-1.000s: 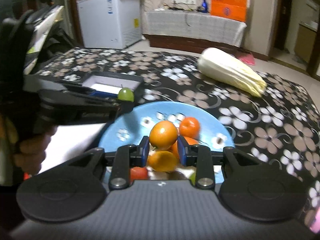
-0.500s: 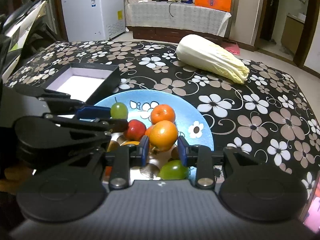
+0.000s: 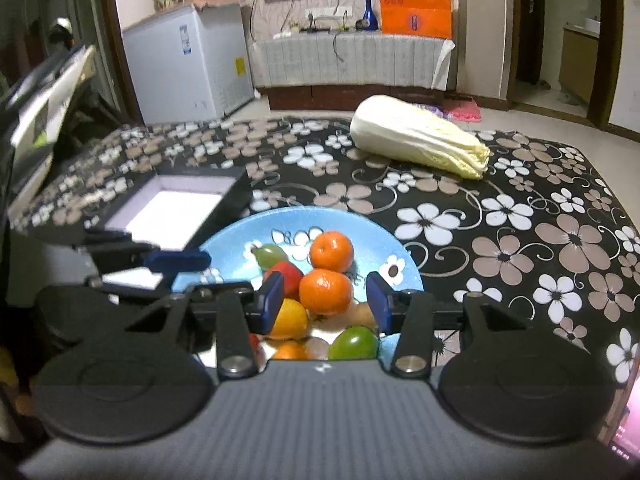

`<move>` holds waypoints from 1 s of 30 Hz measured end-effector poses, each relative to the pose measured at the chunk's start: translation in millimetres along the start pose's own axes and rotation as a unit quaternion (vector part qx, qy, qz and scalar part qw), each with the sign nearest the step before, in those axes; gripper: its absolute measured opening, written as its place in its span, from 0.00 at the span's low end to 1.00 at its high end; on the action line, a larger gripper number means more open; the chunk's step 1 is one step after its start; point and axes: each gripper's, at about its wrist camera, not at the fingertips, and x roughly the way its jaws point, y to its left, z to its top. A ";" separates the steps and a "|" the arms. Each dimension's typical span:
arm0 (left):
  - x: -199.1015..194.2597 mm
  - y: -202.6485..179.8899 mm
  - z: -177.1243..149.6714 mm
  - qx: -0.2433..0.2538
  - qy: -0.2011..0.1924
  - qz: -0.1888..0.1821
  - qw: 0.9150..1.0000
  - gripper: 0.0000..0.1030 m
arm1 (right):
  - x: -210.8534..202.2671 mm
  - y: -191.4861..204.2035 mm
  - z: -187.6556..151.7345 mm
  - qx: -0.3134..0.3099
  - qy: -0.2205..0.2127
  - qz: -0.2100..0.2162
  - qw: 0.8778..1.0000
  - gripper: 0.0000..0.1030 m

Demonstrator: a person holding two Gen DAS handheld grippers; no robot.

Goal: Organize fruits

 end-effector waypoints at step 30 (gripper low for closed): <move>-66.3 -54.3 -55.1 0.012 0.025 0.007 1.000 0.59 | -41.6 -10.7 -43.6 0.083 0.014 -0.070 0.994 0.55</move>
